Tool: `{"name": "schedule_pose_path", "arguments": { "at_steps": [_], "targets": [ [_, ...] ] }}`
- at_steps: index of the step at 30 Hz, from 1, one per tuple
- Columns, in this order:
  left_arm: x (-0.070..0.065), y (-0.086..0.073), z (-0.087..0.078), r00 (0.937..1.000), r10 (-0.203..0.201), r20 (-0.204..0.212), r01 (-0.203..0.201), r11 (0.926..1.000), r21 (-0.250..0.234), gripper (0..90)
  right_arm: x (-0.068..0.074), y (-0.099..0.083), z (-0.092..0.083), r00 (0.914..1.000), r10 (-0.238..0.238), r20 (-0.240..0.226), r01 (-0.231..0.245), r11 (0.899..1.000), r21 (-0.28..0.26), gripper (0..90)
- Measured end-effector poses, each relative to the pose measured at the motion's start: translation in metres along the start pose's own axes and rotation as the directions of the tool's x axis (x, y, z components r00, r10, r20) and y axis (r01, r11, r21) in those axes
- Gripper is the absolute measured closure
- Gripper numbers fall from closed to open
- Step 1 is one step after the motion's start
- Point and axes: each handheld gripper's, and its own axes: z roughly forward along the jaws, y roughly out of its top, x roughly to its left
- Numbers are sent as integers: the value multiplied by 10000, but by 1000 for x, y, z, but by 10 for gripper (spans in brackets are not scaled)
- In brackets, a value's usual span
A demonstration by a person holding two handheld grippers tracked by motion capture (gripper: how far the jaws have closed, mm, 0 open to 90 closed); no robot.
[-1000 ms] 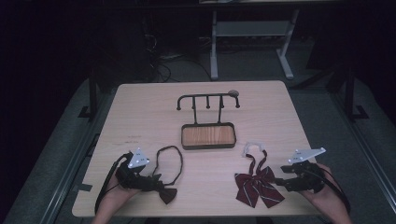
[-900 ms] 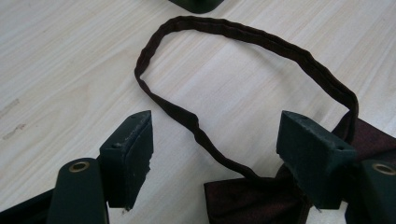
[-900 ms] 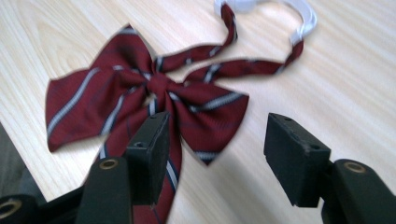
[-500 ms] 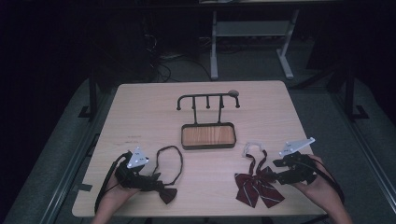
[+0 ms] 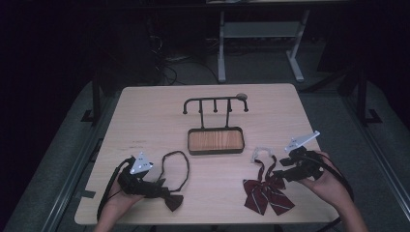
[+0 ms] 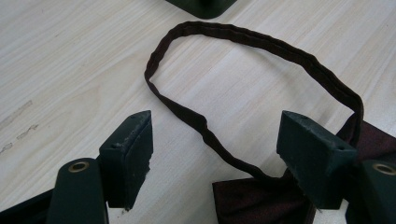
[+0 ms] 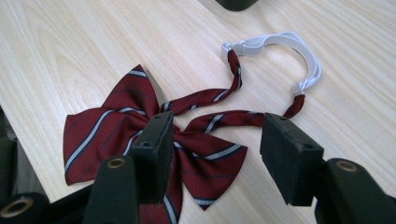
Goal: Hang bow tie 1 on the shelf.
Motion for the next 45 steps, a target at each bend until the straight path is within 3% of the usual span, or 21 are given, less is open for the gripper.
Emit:
{"name": "schedule_pose_path", "arguments": {
  "at_steps": [8,22,32,37,45],
  "targets": [
    [0,0,-1,10000,-14,52,14,10000,-31,275,-6,15,5,9996,-147,-253,155,9994,321,453],
    [1,0,-2,10000,34,14,-34,9999,-95,270,-20,34,11,9999,-70,-114,79,9971,751,470],
    [1,0,-2,9999,90,52,-90,9999,-55,268,-31,51,24,9999,-9,-110,21,9930,1179,474],
    [2,0,-3,10000,77,49,-76,9999,-93,269,-41,55,32,9992,344,-216,-314,9915,1266,483],
    [2,0,-3,9999,105,85,-105,9999,-72,268,-52,57,43,9978,658,119,-669,9855,1562,500]
  ]
}}
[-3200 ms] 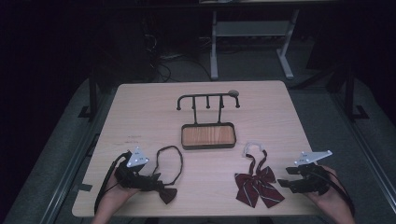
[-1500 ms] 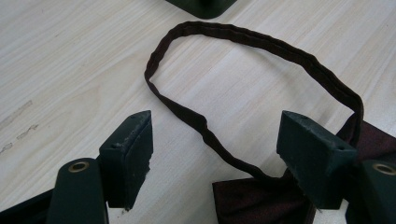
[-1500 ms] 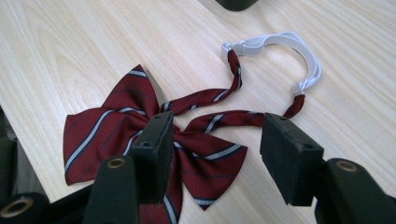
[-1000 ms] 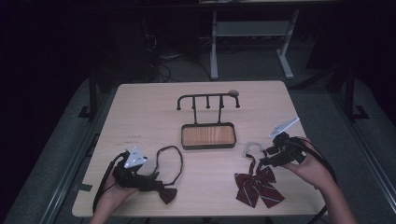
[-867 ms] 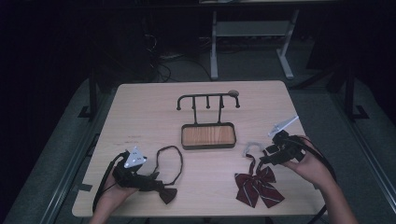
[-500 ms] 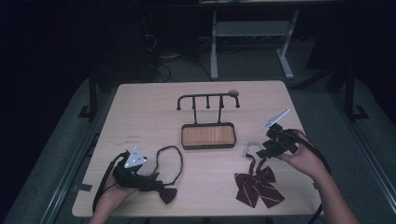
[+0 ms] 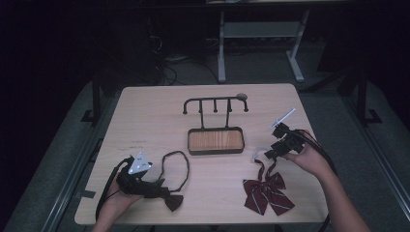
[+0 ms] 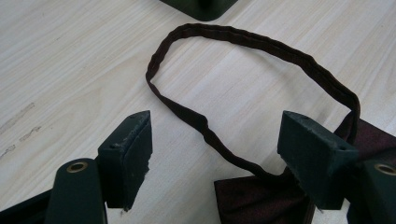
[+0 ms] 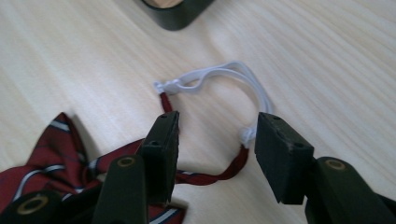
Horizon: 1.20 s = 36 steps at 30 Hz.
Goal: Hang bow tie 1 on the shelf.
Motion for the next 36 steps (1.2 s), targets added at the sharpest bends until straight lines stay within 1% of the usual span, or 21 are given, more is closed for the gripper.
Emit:
{"name": "schedule_pose_path", "arguments": {
  "at_steps": [1,2,4,5,7,11,16,19,23,24,28,31,35,36],
  "targets": [
    [0,0,0,10000,0,10,0,10000,3,268,-2,0,1,10000,34,4,-34,10000,42,500],
    [0,0,0,10000,-3,15,3,10000,4,268,-5,0,5,9997,195,111,-198,9996,205,501],
    [0,0,0,10000,-7,15,7,10000,5,267,-7,0,6,9997,209,146,-213,9995,244,503],
    [0,0,0,10000,-20,24,20,10000,-8,267,-9,0,8,9993,264,250,-273,9989,377,509],
    [0,0,0,10000,-24,32,24,10000,-9,266,-11,0,11,9991,284,300,-298,9985,457,516],
    [0,0,0,10000,1,50,-1,10000,32,265,-13,1,14,9987,355,374,-377,9975,589,530],
    [0,0,1,10000,-6,52,6,10000,34,265,-15,3,21,9973,413,602,-467,9948,900,555],
    [0,0,1,10000,-9,46,9,10000,45,265,-15,3,22,9969,464,642,-523,9943,925,563],
    [0,0,0,10000,-5,31,4,10000,42,265,-15,4,25,9964,387,759,-467,9932,1066,578],
    [0,0,0,10000,-15,24,15,10000,35,265,-14,4,26,9963,362,776,-451,9922,1165,594],
    [0,0,0,10000,-21,10,20,10000,20,265,-14,4,28,9955,300,897,-414,9909,1284,618],
    [0,0,0,10000,-15,13,15,10000,26,265,-13,5,29,9957,203,899,-326,9900,1376,671],
    [0,0,1,10000,1,25,-1,10000,56,265,-12,5,30,9954,122,947,-259,9891,1452,685],
    [0,0,0,10000,3,26,-3,10000,46,265,-12,5,31,9950,65,1001,-220,9878,1544,709]
  ]
}}
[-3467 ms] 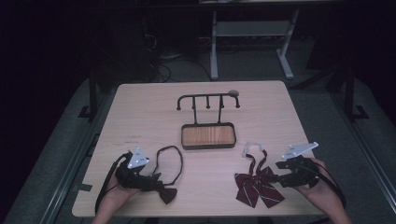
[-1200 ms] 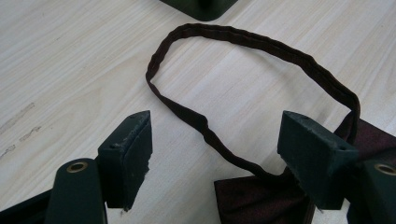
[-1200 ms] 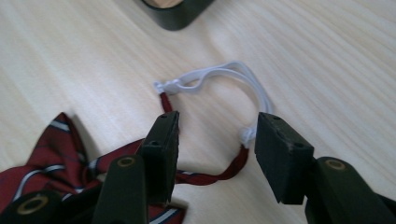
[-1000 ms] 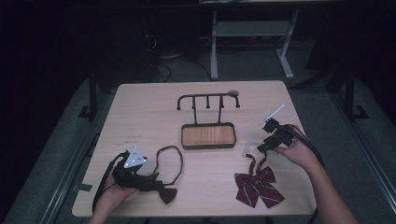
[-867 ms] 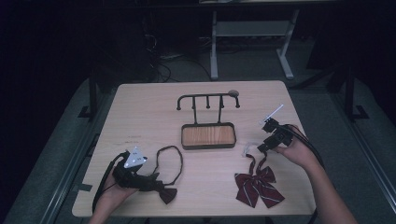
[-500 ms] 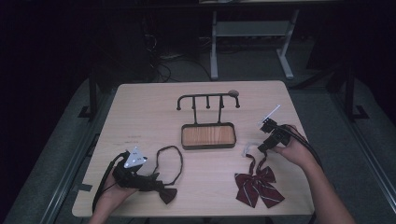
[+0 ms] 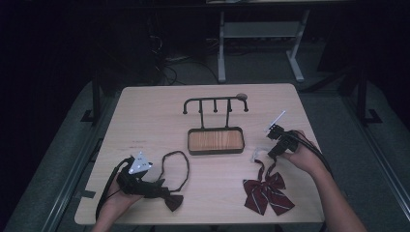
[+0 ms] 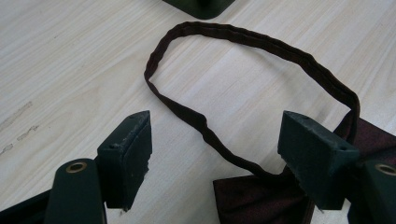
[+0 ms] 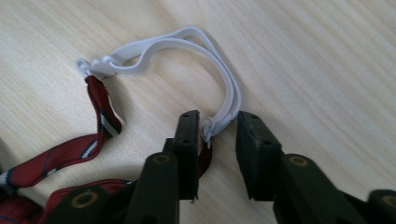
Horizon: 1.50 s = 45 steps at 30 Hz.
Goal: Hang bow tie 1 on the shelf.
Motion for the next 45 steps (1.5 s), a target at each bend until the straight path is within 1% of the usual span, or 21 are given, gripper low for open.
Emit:
{"name": "schedule_pose_path", "arguments": {
  "at_steps": [6,7,8,11,12,14,16,18,19,22,23,24,25,26,27,30,32,33,35,42,45],
  "targets": [
    [0,0,-1,10000,-56,-15,56,10000,-50,265,2,1,2,9999,-107,46,106,9999,109,760],
    [0,0,-1,10000,-64,-18,64,10000,-57,265,2,1,2,9999,-127,87,126,9999,96,782],
    [0,0,-1,10000,-41,-26,41,10000,-68,266,2,1,2,9999,-116,-25,116,9999,104,815],
    [0,0,-1,10000,-37,-15,37,10000,-57,265,3,1,2,9999,-123,-15,123,9998,137,826],
    [0,0,-1,10000,-33,-8,33,10000,-45,265,2,0,2,9998,-72,-210,77,9997,215,833],
    [-1,0,-1,10000,-30,6,30,10000,-24,265,2,0,2,9997,-72,-227,77,9997,211,834],
    [-1,0,-1,10000,-48,-15,48,10000,-55,265,1,-1,-1,9991,-30,-414,36,9999,153,835],
    [0,0,-1,10000,-64,-14,64,9999,-87,265,1,-2,-3,9990,14,-458,-9,9999,123,835],
    [0,0,-1,10000,-55,-5,55,10000,-69,265,2,-3,-6,9981,19,-608,-19,10000,-6,837],
    [0,0,0,10000,-32,8,32,10000,-17,265,3,-3,-12,9973,-35,-737,32,10000,-46,837],
    [0,0,0,10000,-32,8,32,10000,-17,265,3,-3,-12,9973,-35,-737,32,10000,-46,837],
    [-1,0,0,10000,-15,18,15,10000,10,265,6,-2,-19,9971,-147,-743,135,9998,-159,836],
    [-1,0,0,10000,-15,18,15,10000,10,265,6,-2,-19,9971,-147,-743,135,9998,-159,836],
    [-1,0,0,10000,-24,22,24,10000,11,265,8,-1,-24,9966,-278,-772,261,9994,-239,836],
    [-1,0,0,10000,-24,22,24,10000,11,265,8,-1,-24,9966,-278,-772,261,9994,-239,836],
    [-1,0,0,10000,-41,25,41,10000,-7,265,15,2,-37,9954,-468,-837,437,9983,-381,836],
    [-1,0,0,10000,-49,29,49,10000,-22,265,16,3,-40,9952,-517,-836,485,9980,-403,836],
    [-1,1,0,10000,-51,30,51,10000,-22,265,19,5,-45,9942,-624,-879,581,9970,-502,836],
    [-1,1,0,10000,-37,36,37,10000,-33,265,20,5,-48,9934,-678,-923,631,9966,-531,836],
    [-1,1,0,10000,-49,52,49,10000,-37,265,33,9,-72,9888,-1090,-1021,1006,9913,-846,836],
    [-1,1,1,10000,-43,79,43,10000,-38,265,35,10,-76,9874,-1232,-996,1150,9898,-843,836]
  ]
}}
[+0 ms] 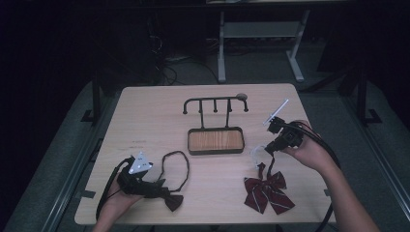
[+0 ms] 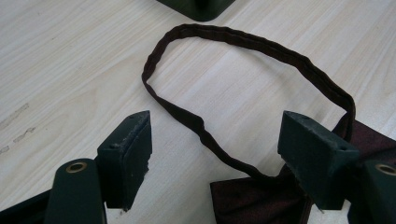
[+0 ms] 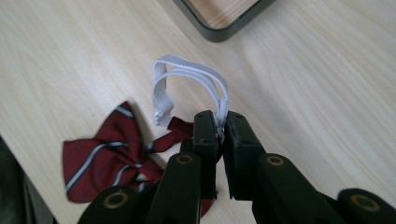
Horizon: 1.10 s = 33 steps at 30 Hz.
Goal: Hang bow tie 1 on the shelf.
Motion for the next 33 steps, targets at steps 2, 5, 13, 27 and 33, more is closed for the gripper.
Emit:
{"name": "schedule_pose_path", "arguments": {
  "at_steps": [2,5,13,27,33],
  "targets": [
    [0,0,1,10000,15,8,-15,10000,7,265,3,2,-4,9999,-96,39,96,9999,-32,836],
    [-1,0,1,10000,13,24,-13,10000,12,265,7,4,-10,9996,-278,28,278,9996,-54,835],
    [0,0,1,10000,47,15,-47,10000,13,265,13,8,-26,9987,-503,-21,502,9983,-282,835],
    [0,1,2,10000,26,48,-26,10000,30,265,22,19,-51,9961,-879,76,882,9944,-584,836],
    [0,1,2,10000,20,64,-20,10000,21,266,24,24,-58,9951,-977,175,986,9932,-623,836]
  ]
}}
